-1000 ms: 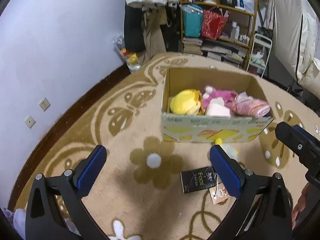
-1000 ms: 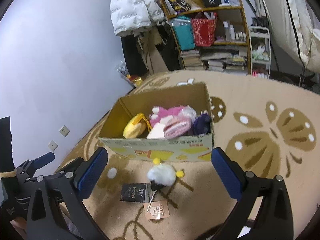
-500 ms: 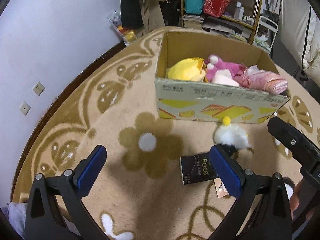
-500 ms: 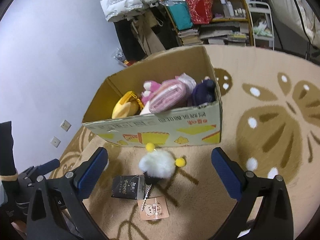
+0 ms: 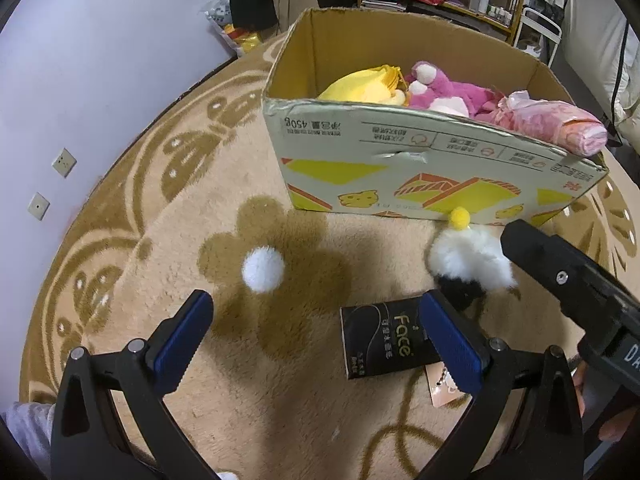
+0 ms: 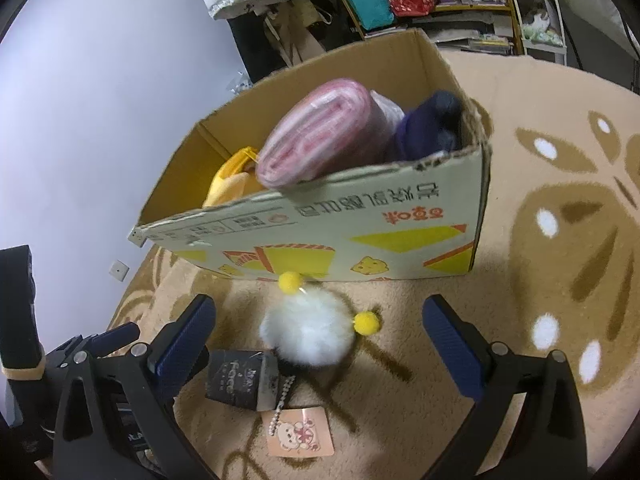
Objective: Organize soft objects
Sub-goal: 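Move both tools down toward the black tissue pack and white pompom, then close right gripper on white pompom keychain while left gripper grasps black Face tissue pack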
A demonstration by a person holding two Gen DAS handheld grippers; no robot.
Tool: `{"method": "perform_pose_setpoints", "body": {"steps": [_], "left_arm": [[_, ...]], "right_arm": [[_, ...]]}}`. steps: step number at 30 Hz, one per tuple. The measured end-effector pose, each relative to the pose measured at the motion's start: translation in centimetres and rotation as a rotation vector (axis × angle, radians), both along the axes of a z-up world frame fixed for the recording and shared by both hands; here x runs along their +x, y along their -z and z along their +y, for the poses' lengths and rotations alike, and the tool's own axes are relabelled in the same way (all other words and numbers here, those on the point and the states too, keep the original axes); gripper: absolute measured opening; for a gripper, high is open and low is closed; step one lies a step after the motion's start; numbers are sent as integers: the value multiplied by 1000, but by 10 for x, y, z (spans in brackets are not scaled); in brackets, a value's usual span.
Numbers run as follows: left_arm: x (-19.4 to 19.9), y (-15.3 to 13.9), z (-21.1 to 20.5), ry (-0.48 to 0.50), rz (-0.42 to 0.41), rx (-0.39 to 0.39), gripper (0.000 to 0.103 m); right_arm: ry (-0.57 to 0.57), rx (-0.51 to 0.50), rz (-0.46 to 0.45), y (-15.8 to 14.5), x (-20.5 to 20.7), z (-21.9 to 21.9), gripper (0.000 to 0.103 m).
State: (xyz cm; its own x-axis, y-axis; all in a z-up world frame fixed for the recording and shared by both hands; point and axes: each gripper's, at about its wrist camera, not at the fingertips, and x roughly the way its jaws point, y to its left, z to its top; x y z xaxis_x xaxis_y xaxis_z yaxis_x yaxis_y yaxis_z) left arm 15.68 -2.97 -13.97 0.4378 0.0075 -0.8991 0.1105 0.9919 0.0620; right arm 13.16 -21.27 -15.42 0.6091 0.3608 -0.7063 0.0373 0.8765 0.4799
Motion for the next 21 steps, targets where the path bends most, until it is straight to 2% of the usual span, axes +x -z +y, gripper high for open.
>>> {"method": "perform_pose_setpoints", "body": {"steps": [9,11,17,21], "left_arm": [[6,15,-7,20,36,-1,102],[7,17,-11,28,40,-2,102],[5,24,-23,55,58,15,102],[6,32,-26,61,81,28,102]], "right_arm": [[7,3,28,13,8,-4,103],[10,3,33,14,9,-5,99],[-8,17,44,19,11,-6,98],[-38,20,53,21,12,-3,93]]}}
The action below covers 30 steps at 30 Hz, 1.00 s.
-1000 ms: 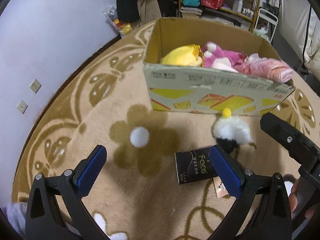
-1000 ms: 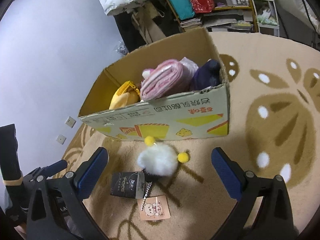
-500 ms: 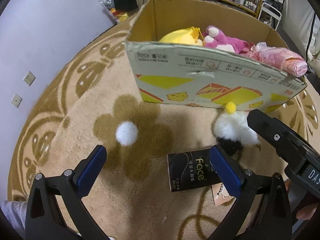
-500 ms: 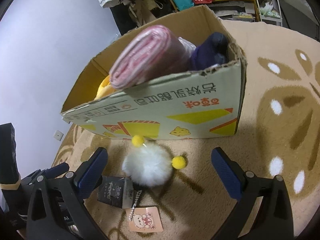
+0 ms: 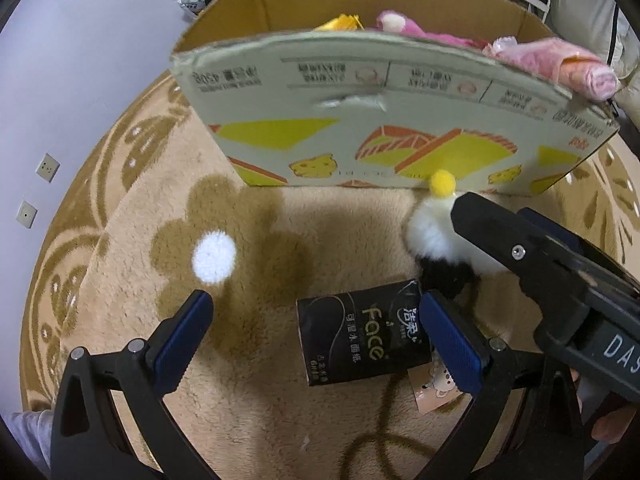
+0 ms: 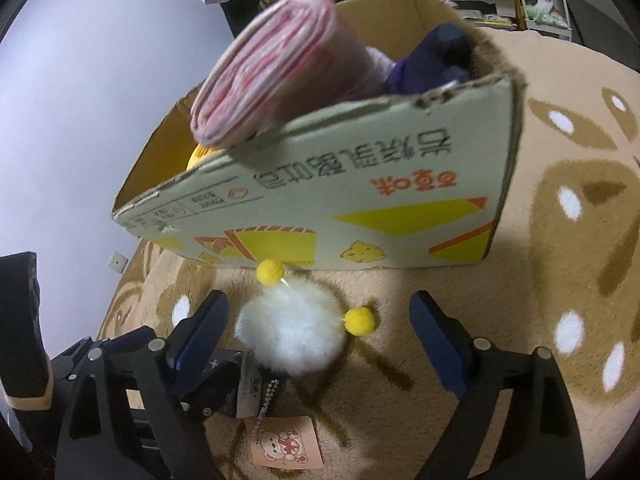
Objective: Organize soft objects
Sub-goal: 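Close right gripper on white pompom keychain while left gripper grasps black Face tissue pack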
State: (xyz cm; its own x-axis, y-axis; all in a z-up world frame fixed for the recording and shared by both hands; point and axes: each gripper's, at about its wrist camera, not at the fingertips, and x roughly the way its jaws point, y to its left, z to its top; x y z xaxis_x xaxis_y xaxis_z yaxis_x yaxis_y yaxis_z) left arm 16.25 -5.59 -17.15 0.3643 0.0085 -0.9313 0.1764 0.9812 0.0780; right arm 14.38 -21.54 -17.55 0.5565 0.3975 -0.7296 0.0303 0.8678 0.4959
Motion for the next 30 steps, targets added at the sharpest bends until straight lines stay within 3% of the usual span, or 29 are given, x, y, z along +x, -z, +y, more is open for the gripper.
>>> {"method": "perform_pose_setpoints", "body": {"steps": [8,14,30], "left_arm": [[2,6,5,-14,33,-37,102],[-2,3,0,4,28,-35,102],[3,21,1,-22,90,3,102]], "right_arm": [[-67,-3,18,8,3,15,68],[-74,-7,25,13,6,19,57],[-52,11,39,22,6,16,57]]}}
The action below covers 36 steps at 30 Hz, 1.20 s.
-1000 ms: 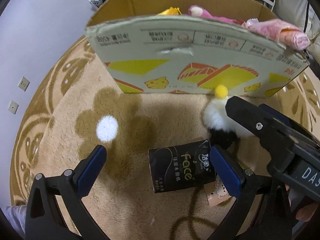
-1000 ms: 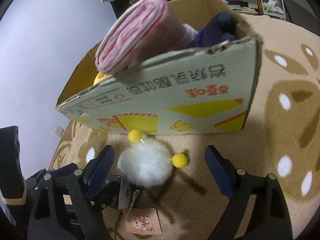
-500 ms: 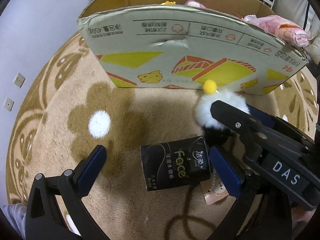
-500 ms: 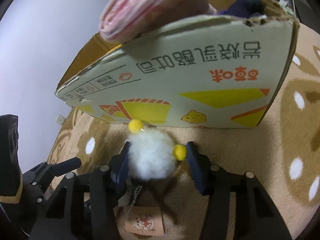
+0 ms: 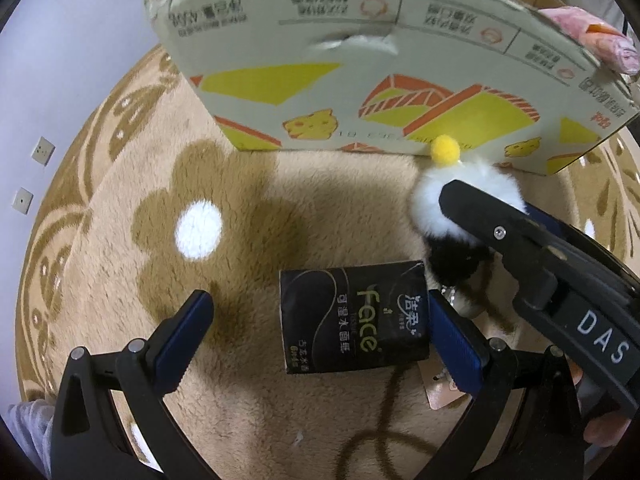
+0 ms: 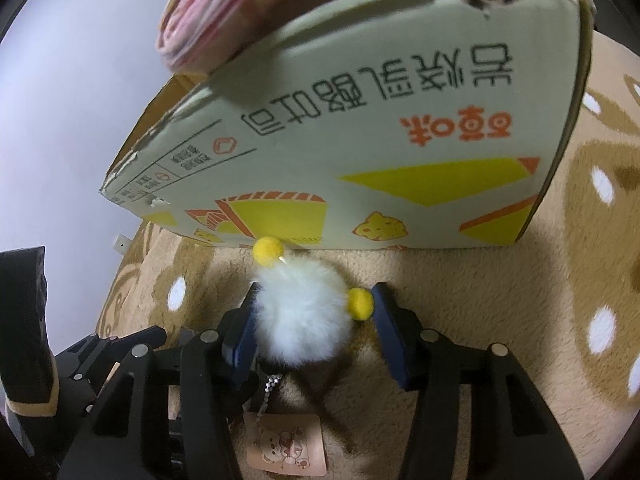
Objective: Organize soft objects
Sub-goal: 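Close right gripper on white pompom keychain while left gripper grasps black Face tissue pack, then lift tissue pack and pompom and carry both over the box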
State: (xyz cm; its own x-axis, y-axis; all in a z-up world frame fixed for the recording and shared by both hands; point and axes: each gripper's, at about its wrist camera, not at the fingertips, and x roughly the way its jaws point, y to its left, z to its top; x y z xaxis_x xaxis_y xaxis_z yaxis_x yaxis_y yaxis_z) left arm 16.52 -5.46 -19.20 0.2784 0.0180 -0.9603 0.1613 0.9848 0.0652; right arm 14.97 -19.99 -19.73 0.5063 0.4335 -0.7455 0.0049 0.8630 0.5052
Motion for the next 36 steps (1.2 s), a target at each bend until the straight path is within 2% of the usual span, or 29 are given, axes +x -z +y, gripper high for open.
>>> {"method": "perform_pose_setpoints", "body": {"steps": [3,4,6,9,10,12,13,14,19,27,32,36], "left_arm": [[2,4,2,-9,6,-9,102],[4,6,3,-9,4,-9,100],[5,6,4,-6,1,-8,92],[4,7,6,-1,-13,-11,85],[3,6,7,-3,-21,-10,77],[3,3,10,-10,-34,-16,70],[3,2,12,-18,-41,-18,64],[3,0,14,-27,-50,-20,64],[2,-6,21,-44,-76,-42,63],[-12,-40,31,-50,-234,-1,63],[-18,-60,31,-63,-287,-29,63],[-26,-79,35,-52,-339,-26,63]], "right_arm": [[0,-21,-6,0,0,3,57],[0,-28,-10,-1,0,4,54],[-1,-35,-17,-2,0,4,40],[3,-10,-19,-3,-1,2,35],[-1,-15,-28,-5,-2,2,33],[-5,-43,-47,-11,-4,4,31],[-8,-44,-58,-14,-6,4,25],[-5,-43,-72,-18,-8,4,16],[11,-50,-90,-25,-14,-2,15],[34,-88,-161,-44,-29,1,14],[42,-110,-194,-58,-46,1,14],[50,-90,-217,-69,-60,-3,14]]}}
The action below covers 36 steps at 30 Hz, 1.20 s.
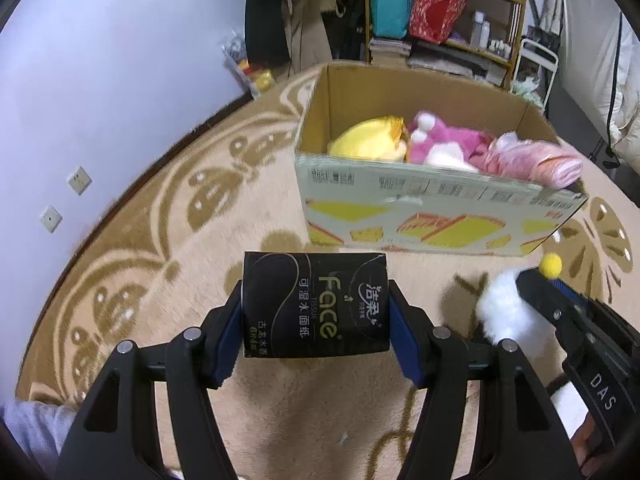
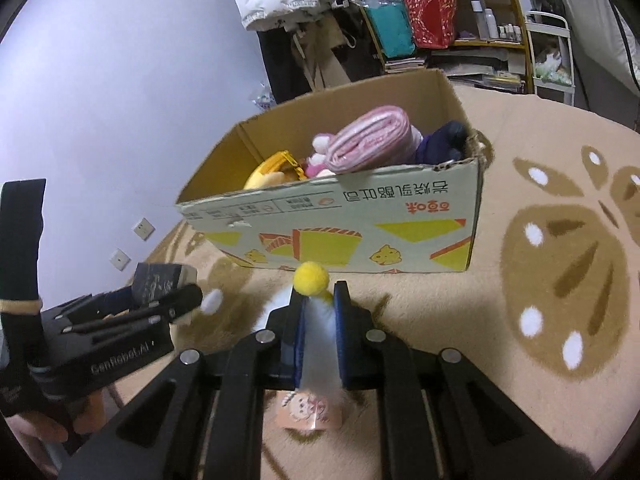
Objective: Organize soft objects
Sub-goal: 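Lift tissue pack and pompom and carry both over the box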
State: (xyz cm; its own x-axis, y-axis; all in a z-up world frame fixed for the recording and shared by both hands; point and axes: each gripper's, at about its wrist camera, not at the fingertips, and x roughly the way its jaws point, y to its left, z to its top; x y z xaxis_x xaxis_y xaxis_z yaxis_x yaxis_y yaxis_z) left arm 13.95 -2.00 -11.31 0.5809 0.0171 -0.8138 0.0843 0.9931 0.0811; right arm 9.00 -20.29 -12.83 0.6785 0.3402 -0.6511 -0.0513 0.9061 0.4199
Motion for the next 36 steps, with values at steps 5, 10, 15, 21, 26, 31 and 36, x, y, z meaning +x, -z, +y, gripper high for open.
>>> {"method": "perform_pose_setpoints", "body": {"steps": [5,10,15,21,26,31,36], "left_arm": [[-9,-19,-4,25,-59,42,63],[-17,-35,-9,61,-94,40,63],[-22,-52,-11,78,-130,17,63],[-28,-77,-11,85,-215,44,63],[-20,-94,-9,84,-242,30,63],[-5,-114,-6,74,-273,5,63],[10,-133,-9,80,-315,22,63]], "right_arm": [[7,-13,-35,-15,-7,-2,14],[16,-23,-67,-30,-11,-2,14],[31,-68,-97,-41,-19,-2,14],[55,-69,-161,-66,-29,-7,14],[69,-75,-226,-96,-34,-11,14],[83,-76,-269,-120,-28,-16,14],[77,-84,-319,-142,-19,-18,14]]}}
